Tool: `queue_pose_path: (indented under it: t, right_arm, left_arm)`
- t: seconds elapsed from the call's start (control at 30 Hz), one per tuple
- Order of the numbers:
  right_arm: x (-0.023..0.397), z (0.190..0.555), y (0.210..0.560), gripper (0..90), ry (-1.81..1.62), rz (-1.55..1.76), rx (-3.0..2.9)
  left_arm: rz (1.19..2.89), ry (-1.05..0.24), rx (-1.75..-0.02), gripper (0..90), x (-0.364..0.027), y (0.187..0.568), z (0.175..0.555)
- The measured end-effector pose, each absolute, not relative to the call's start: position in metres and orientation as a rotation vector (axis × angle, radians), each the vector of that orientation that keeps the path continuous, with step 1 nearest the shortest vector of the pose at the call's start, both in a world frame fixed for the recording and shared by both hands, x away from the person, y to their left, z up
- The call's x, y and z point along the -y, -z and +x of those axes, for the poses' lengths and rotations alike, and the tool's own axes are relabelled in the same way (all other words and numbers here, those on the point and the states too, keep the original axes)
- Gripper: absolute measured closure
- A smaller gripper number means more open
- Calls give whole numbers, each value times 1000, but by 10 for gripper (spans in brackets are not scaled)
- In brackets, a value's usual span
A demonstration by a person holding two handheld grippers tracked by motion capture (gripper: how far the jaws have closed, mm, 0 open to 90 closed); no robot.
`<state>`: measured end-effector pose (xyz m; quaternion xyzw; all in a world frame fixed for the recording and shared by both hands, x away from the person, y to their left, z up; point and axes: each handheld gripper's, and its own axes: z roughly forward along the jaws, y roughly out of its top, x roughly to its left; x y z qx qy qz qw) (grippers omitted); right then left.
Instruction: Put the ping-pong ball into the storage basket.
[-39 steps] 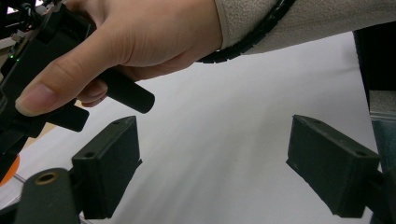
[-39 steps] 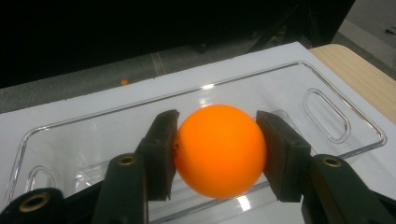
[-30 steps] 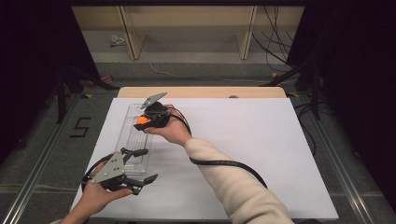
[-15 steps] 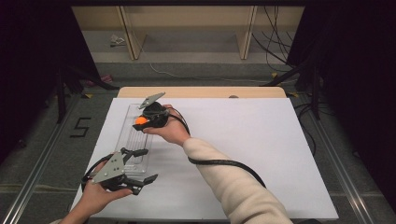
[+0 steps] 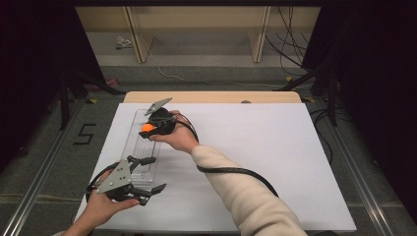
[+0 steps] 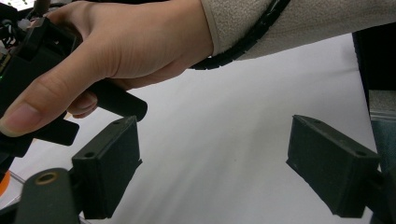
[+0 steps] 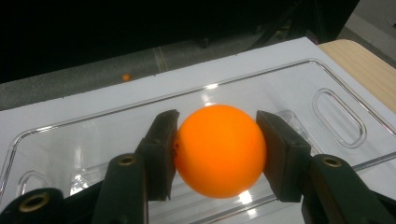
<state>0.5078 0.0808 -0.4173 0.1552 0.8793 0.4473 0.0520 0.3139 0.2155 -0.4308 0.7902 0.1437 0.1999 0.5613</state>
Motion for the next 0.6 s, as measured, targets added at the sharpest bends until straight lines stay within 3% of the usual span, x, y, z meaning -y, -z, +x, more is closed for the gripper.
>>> queue_pose_path:
  t: [0.6]
  right_arm:
    - [-87, 509, 419, 514, -1345, 459, -2683]
  left_arm:
    - [1861, -470, -339, 166, -215, 431, 314]
